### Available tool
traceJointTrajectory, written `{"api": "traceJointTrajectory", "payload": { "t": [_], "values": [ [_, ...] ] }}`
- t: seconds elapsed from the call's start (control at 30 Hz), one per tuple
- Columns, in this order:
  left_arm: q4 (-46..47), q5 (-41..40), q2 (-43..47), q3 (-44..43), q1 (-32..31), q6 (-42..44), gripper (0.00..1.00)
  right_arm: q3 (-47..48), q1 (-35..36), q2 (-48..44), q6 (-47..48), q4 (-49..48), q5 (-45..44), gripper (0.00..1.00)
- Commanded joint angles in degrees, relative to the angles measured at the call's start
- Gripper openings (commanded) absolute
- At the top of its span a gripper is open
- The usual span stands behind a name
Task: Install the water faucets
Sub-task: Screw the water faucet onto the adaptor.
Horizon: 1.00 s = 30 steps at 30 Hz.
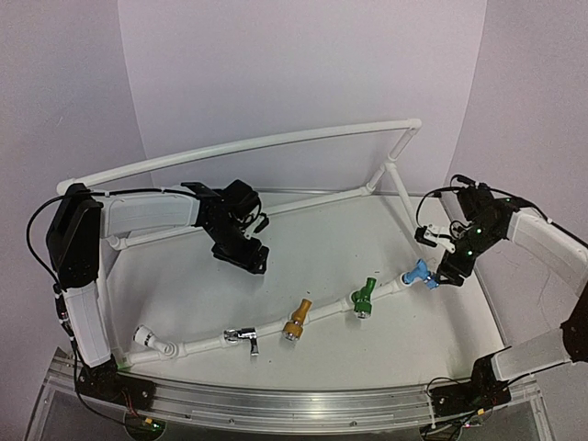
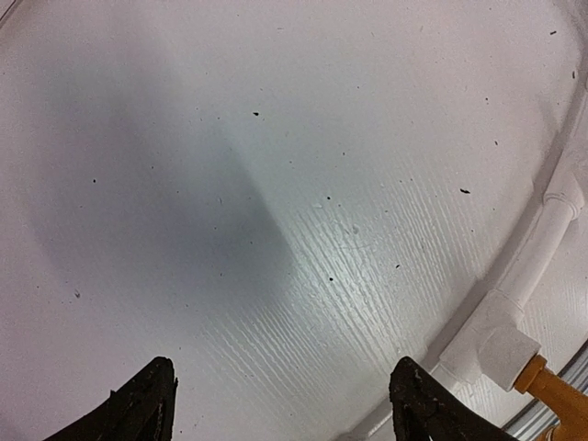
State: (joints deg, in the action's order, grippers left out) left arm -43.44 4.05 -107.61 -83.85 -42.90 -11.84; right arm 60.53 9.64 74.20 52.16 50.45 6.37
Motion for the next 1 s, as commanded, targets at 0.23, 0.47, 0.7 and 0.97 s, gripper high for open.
{"api": "traceJointTrajectory", "payload": {
  "t": [0.23,0.47,0.7,0.97],
  "values": [
    [0.2,0.8,1.0,-1.6,0.3,0.5,0.80,1.5,0.3,-1.0,-1.7,-2.9,0.4,0.87],
    [0.2,1.1,0.9,-1.6,0.4,0.4,0.80,6.6,-1.6,5.7,1.0,-3.9,-2.1,0.87],
    [0.2,0.8,1.5,-1.5,0.4,0.7,0.81,-2.3,-2.2,3.2,8.8,-12.7,-5.6,0.89],
    [0.9,1.6,1.1,-1.3,0.4,0.2,0.81,-10.4,-2.0,-4.3,12.8,-14.3,-1.6,0.94]
  ]
}}
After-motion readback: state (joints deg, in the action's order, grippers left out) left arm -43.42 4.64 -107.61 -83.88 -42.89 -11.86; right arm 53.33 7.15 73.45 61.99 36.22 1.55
